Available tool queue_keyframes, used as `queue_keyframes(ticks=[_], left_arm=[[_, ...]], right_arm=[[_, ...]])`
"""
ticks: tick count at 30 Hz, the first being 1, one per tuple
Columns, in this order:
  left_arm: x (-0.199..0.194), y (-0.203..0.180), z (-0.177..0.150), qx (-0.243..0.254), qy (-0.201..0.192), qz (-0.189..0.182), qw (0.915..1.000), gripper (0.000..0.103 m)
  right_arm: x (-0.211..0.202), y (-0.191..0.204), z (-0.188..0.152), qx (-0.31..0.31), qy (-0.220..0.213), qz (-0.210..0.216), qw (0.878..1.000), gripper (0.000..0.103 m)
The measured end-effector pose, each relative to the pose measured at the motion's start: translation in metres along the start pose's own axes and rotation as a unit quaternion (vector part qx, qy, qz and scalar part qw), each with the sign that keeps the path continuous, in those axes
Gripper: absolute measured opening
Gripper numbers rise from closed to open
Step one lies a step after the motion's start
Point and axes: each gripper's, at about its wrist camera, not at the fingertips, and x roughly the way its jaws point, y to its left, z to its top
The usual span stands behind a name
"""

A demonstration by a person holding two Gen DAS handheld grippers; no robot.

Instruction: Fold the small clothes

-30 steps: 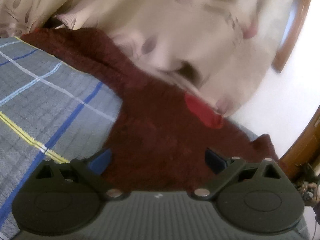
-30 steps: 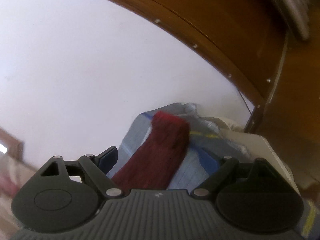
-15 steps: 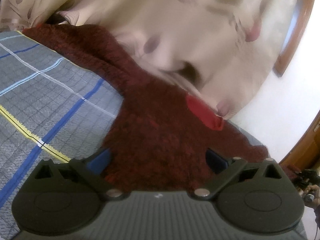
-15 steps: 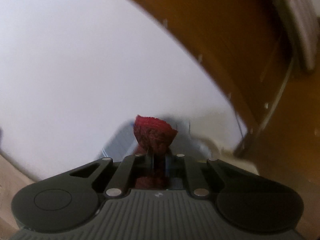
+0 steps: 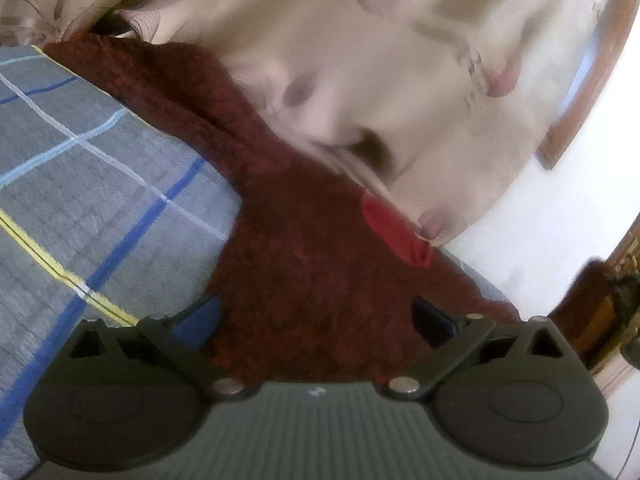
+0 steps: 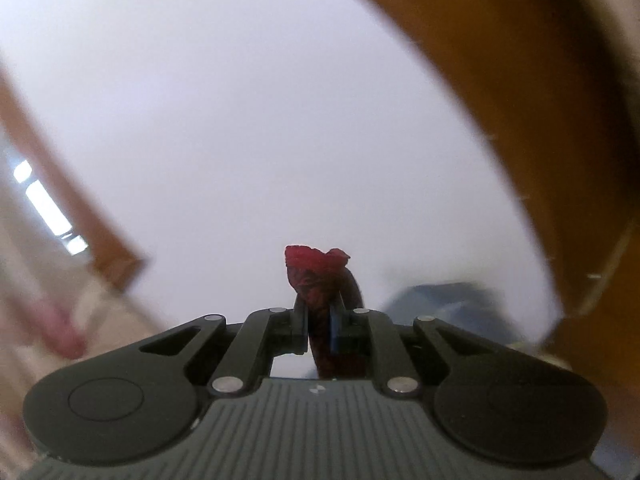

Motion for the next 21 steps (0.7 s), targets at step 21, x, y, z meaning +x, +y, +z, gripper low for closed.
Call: queue_keyframes(ticks=[21], left_arm=[[-0.025, 0.07, 0.003, -0.086, -0.077, -0.064, 0.9913, 0.103]], right_arm=[[0.118, 0.278, -0.309, -0.001, 0.219, 0.202, 0.955, 0.015]])
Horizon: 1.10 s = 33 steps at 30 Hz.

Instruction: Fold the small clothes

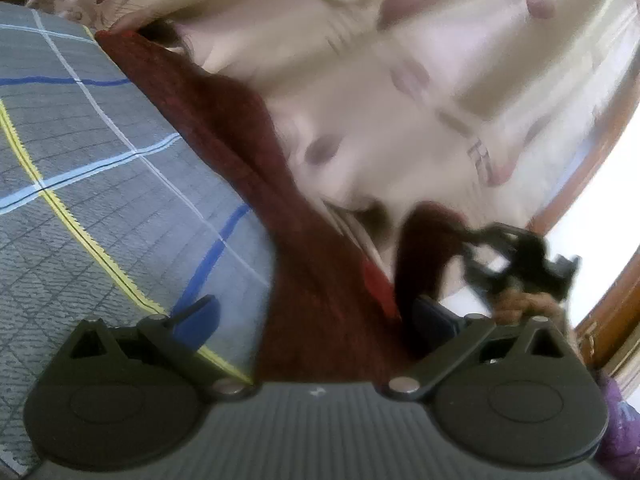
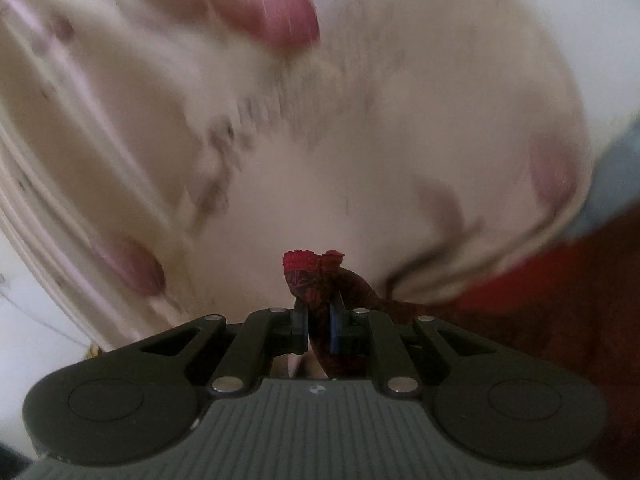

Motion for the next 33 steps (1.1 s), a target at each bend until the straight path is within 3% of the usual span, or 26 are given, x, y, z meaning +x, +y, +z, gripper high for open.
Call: queue_keyframes(ticks=[6, 11, 17, 19, 21, 22, 25, 28, 29, 31, 33], left_arm=[[-0.002, 0.004, 0.0, -0.008, -0.002, -0.012, 0.9999, 0.103], [-0.002, 0.004, 0.0, -0.009, 0.0, -0.018, 0.9998, 0.103], [-0.002, 0.005, 0.0, -0.01, 0.0, -0.02, 0.9998, 0.103], [-0.002, 0.005, 0.0, -0.01, -0.001, -0.019, 0.9998, 0.103], [-0.002, 0.005, 0.0, -0.008, 0.001, -0.019, 0.9998, 0.103], [-0.002, 0.004, 0.0, -0.008, 0.001, -0.019, 0.9998, 0.103], [-0.002, 0.004, 0.0, -0.007, 0.001, -0.019, 0.9998, 0.103], [-0.002, 0.005, 0.0, -0.007, 0.001, -0.019, 0.9998, 0.103], [-0.002, 0.005, 0.0, -0.007, 0.001, -0.02, 0.9998, 0.103], [-0.001, 0.005, -0.001, -0.007, 0.0, -0.02, 0.9998, 0.103], [-0.001, 0.005, 0.0, -0.006, 0.001, -0.019, 0.9998, 0.103]], right_arm=[[0.038, -0.01, -0.05, 0.0, 0.054, -0.02, 0.998, 0.015], [0.056, -0.004, -0.068, -0.03, 0.083, -0.039, 0.995, 0.016], [0.072, -0.006, -0.08, -0.04, 0.108, -0.032, 0.993, 0.029], [0.078, -0.007, -0.083, -0.039, 0.115, -0.015, 0.993, 0.048], [0.076, -0.007, -0.085, -0.027, 0.118, 0.009, 0.993, 0.082], [0.071, -0.008, -0.084, -0.018, 0.108, 0.022, 0.994, 0.085], [0.041, -0.006, -0.074, -0.001, 0.083, 0.061, 0.995, 0.085], [-0.008, -0.003, -0.066, -0.047, 0.054, 0.042, 0.997, 0.085], [-0.027, -0.004, -0.063, -0.08, 0.045, 0.017, 0.996, 0.084], [-0.055, -0.009, -0.057, -0.147, 0.037, -0.039, 0.988, 0.067], [-0.079, -0.024, -0.044, -0.19, 0.031, -0.112, 0.975, 0.034]])
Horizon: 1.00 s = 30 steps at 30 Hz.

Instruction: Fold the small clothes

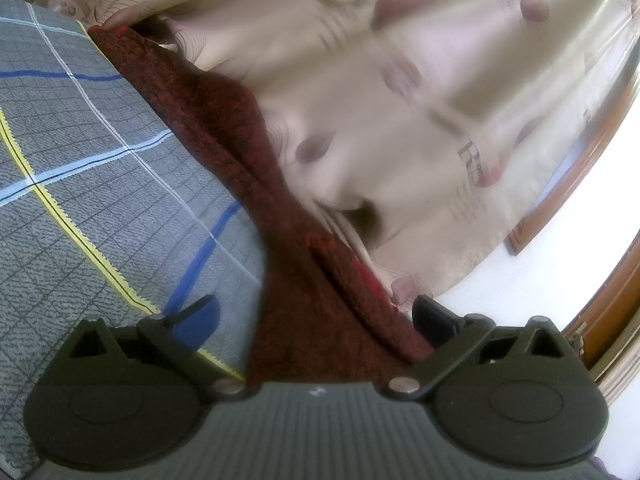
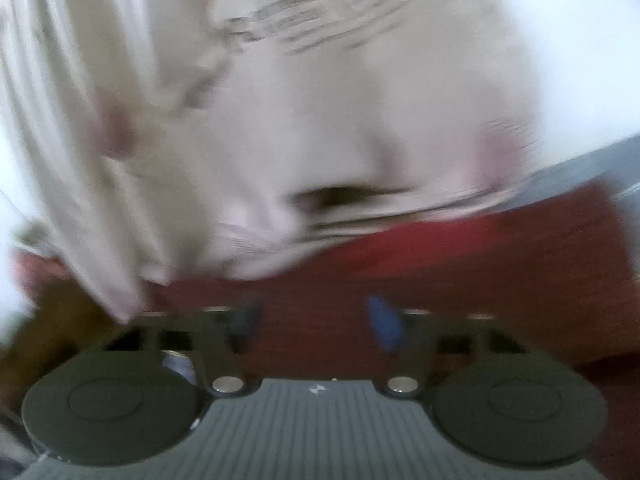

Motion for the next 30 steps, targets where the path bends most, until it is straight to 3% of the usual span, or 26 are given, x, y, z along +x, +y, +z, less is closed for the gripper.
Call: queue_keyframes(ticks=[2, 5, 8, 11, 13, 14, 16, 19, 23, 25, 27, 28, 29, 30], left_arm=[[0.0, 0.0, 0.0, 0.002, 0.001, 0.001, 1.0, 0.103], [-0.001, -0.001, -0.001, 0.004, 0.001, 0.003, 1.0, 0.103], [0.0, -0.001, 0.0, 0.006, 0.002, 0.005, 1.0, 0.103], [0.0, -0.002, -0.001, 0.009, 0.003, 0.005, 0.9999, 0.103], [0.0, -0.002, -0.001, 0.008, 0.002, 0.004, 1.0, 0.103], [0.0, -0.001, -0.001, 0.008, 0.001, 0.004, 1.0, 0.103], [0.001, -0.002, -0.001, 0.009, 0.002, 0.005, 0.9999, 0.103], [0.0, -0.001, -0.002, 0.009, 0.002, 0.004, 0.9999, 0.103], [0.001, -0.002, -0.002, 0.011, 0.004, 0.006, 0.9999, 0.103], [0.001, -0.001, -0.001, 0.012, 0.007, 0.008, 0.9999, 0.103], [0.001, -0.002, 0.002, 0.003, 0.012, 0.017, 0.9998, 0.103], [0.0, -0.001, 0.007, -0.008, 0.015, 0.019, 0.9997, 0.103], [-0.001, 0.0, 0.014, -0.019, 0.016, 0.013, 0.9996, 0.103], [-0.003, 0.001, 0.022, -0.028, 0.01, 0.01, 0.9995, 0.103]], right_arm=[[-0.011, -0.033, 0.007, 0.01, 0.003, -0.07, 0.997, 0.025], [-0.019, -0.086, 0.014, 0.061, 0.012, -0.136, 0.989, 0.023], [-0.013, -0.118, 0.003, 0.078, 0.061, -0.16, 0.982, 0.0], [-0.017, -0.124, 0.006, 0.077, 0.062, -0.149, 0.984, 0.0], [-0.027, -0.115, 0.019, 0.058, 0.028, -0.152, 0.986, 0.009], [-0.03, -0.112, 0.028, 0.045, 0.009, -0.152, 0.987, 0.02], [-0.028, -0.113, 0.046, 0.032, -0.013, -0.148, 0.988, 0.02], [0.0, -0.129, 0.068, 0.023, -0.001, -0.164, 0.986, 0.02], [0.034, -0.148, 0.071, 0.017, 0.025, -0.17, 0.985, 0.019], [0.053, -0.153, 0.067, 0.004, 0.073, -0.197, 0.978, 0.013], [0.053, -0.153, 0.066, 0.002, 0.079, -0.207, 0.975, 0.008], [0.049, -0.149, 0.069, 0.008, 0.074, -0.213, 0.974, 0.01], [0.039, -0.142, 0.07, 0.013, 0.055, -0.208, 0.977, 0.022], [0.023, -0.129, 0.068, 0.013, 0.024, -0.189, 0.982, 0.025]])
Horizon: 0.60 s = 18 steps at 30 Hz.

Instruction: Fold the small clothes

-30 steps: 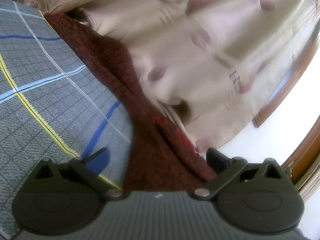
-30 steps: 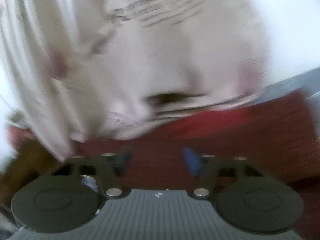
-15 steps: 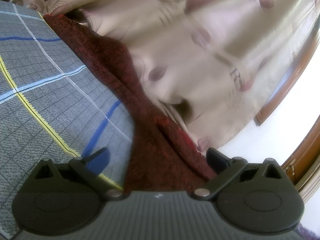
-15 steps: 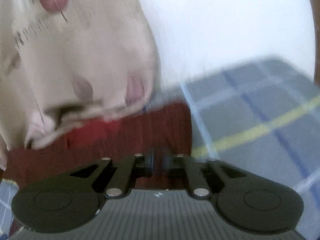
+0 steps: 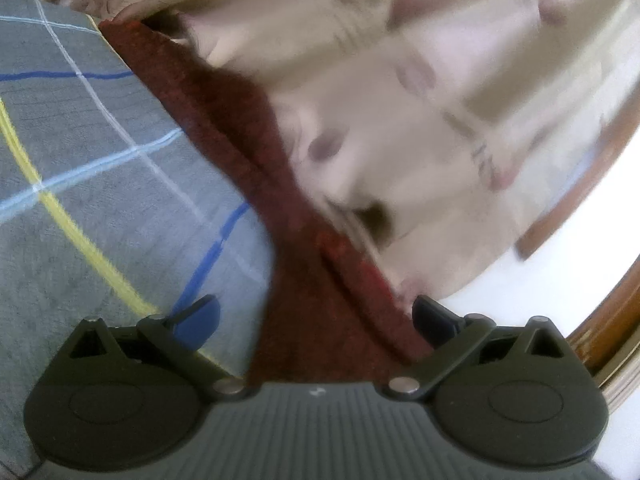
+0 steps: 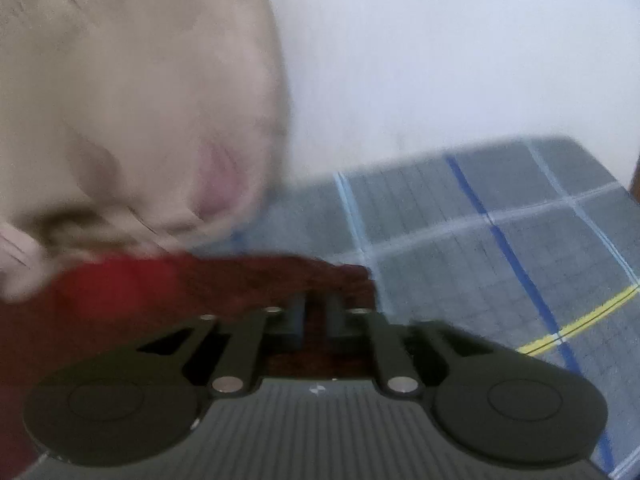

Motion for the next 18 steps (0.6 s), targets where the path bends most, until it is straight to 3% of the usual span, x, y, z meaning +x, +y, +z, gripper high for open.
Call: queue_keyframes(ticks=[2, 4, 6, 7, 10, 13, 16, 18], left_arm=[[-0.003, 0.0, 0.023, -0.008, -0.015, 0.006, 0.9998, 0.103], [-0.002, 0.006, 0.051, -0.02, -0.027, -0.003, 0.9994, 0.103], [0.002, 0.014, 0.082, -0.03, -0.031, 0.002, 0.9991, 0.103], [0.006, 0.019, 0.097, -0.038, -0.032, 0.01, 0.9987, 0.103], [0.011, 0.044, 0.141, -0.046, -0.073, 0.015, 0.9962, 0.103], [0.022, 0.07, 0.185, -0.044, -0.093, 0.046, 0.9937, 0.102], [0.043, 0.106, 0.219, -0.077, -0.068, 0.057, 0.993, 0.102], [0.058, 0.131, 0.232, -0.118, -0.05, 0.066, 0.9896, 0.093]], right_arm=[[-0.031, 0.015, -0.012, -0.005, -0.026, 0.04, 0.999, 0.026], [-0.062, 0.031, -0.037, -0.004, -0.024, 0.102, 0.994, 0.03], [-0.091, 0.047, -0.07, -0.009, -0.027, 0.146, 0.989, 0.046], [-0.101, 0.054, -0.083, -0.019, -0.028, 0.157, 0.987, 0.049], [-0.12, 0.079, -0.122, -0.098, -0.038, 0.168, 0.98, 0.053], [-0.128, 0.101, -0.144, -0.169, -0.053, 0.164, 0.97, 0.061], [-0.128, 0.108, -0.151, -0.177, -0.043, 0.162, 0.97, 0.066], [-0.124, 0.107, -0.153, -0.175, -0.03, 0.162, 0.971, 0.066]])
